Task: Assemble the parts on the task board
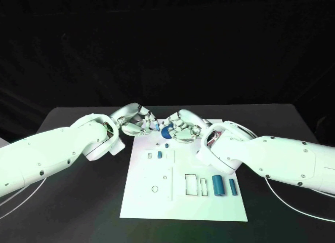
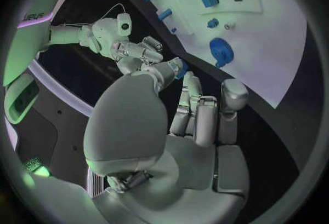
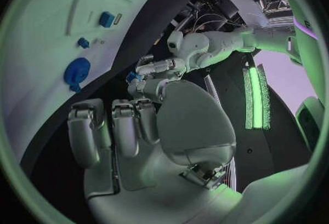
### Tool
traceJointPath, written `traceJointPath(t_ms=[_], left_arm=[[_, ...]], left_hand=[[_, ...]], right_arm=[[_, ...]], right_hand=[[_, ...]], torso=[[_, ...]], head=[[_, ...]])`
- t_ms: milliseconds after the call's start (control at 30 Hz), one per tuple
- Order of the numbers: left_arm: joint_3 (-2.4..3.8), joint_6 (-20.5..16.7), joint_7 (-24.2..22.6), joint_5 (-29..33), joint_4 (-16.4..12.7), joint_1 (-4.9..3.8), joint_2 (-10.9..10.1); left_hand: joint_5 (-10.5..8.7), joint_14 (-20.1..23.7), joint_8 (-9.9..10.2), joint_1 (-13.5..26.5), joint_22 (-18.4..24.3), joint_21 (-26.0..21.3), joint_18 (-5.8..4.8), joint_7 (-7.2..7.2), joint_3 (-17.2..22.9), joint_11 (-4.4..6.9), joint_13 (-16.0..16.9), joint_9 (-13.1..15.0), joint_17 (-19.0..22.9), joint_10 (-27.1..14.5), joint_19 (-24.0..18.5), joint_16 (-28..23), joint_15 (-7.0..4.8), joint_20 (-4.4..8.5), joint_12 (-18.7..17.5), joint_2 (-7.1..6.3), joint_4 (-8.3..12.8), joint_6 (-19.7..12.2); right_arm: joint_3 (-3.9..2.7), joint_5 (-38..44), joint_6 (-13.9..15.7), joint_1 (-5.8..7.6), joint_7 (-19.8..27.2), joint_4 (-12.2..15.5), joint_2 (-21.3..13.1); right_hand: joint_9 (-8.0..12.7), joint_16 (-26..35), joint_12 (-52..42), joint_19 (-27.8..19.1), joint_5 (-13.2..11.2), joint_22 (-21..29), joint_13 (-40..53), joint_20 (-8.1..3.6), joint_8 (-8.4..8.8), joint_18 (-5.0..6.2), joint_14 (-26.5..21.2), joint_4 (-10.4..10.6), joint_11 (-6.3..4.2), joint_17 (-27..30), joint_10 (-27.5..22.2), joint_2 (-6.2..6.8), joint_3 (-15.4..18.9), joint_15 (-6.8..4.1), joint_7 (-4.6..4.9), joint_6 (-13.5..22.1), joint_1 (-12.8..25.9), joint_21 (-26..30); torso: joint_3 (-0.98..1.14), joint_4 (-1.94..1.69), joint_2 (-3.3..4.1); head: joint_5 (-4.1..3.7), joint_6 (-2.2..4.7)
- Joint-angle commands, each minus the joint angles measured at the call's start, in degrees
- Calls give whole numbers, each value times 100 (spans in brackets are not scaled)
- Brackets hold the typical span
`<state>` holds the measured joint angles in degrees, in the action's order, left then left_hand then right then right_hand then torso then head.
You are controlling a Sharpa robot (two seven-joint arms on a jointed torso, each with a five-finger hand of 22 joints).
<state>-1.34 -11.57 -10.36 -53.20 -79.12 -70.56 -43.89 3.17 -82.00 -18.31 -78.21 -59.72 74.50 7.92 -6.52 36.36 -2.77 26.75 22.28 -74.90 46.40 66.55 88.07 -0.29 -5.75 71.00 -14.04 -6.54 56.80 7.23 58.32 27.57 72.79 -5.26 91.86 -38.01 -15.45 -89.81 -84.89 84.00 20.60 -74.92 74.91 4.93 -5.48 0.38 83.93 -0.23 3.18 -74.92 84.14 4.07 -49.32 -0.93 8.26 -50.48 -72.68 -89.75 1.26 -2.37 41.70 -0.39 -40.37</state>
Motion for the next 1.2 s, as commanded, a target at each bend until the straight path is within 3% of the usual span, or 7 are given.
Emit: traceJointPath(t_ms=[33, 500, 867, 1200], left_arm=[[6, 78, -29, -4, -11, -1, 13], [5, 115, -16, -2, 44, -1, -4], [4, 127, -1, -28, 47, -1, -29], [-9, -165, -156, -461, -37, 40, -141]], left_hand=[[28, -24, -40, 15, -7, 4, -91, 5, 34, 18, 7, 4, -199, 38, 17, 5, -10, -3, -29, 27, -2, 49], [30, -28, -47, 22, -11, 5, -91, 11, 54, 23, 21, 15, -206, 48, 19, 3, -12, -4, -26, 44, 13, 67], [30, -28, -47, 22, -11, 5, -91, 11, 54, 23, 21, 15, -206, 48, 19, 3, -12, -4, -26, 44, 13, 67], [33, -42, -56, 2, -42, 22, -97, 19, 77, 34, 27, 24, -229, 55, 44, 5, -19, -1, -29, 54, 41, 84]], right_arm=[[0, 61, -33, -5, 66, 6, 2], [0, 61, 233, -20, 179, 168, -70], [0, 61, 299, -24, 183, 118, -138], [-1, 61, 389, -25, 182, 46, -339]], right_hand=[[9, -19, -24, 600, -28, -1508, 1107, -27, 13, -38, 607, -25, -15, -1508, 235, -12, -27, -23, -4, -31, 87, -25], [9, -19, -30, 600, -24, -1508, 1113, -26, 12, -38, 607, -33, -7, -1508, 240, -10, -26, -19, 1, -36, 97, -25], [9, -19, -30, 600, -24, -1508, 1113, -26, 12, -38, 607, -33, -7, -1508, 240, -10, -26, -19, 1, -36, 97, -25], [9, -19, -29, 600, -14, -1508, 1112, -22, 10, -38, 607, -49, 3, -1508, 239, -3, -21, -13, 8, -46, 111, -25]], torso=[[2, 3, 1], [4, -1, 1], [1, 1, -2], [-4, -7, -6]], head=[[2, -1], [11, -10], [24, -10], [51, -33]])
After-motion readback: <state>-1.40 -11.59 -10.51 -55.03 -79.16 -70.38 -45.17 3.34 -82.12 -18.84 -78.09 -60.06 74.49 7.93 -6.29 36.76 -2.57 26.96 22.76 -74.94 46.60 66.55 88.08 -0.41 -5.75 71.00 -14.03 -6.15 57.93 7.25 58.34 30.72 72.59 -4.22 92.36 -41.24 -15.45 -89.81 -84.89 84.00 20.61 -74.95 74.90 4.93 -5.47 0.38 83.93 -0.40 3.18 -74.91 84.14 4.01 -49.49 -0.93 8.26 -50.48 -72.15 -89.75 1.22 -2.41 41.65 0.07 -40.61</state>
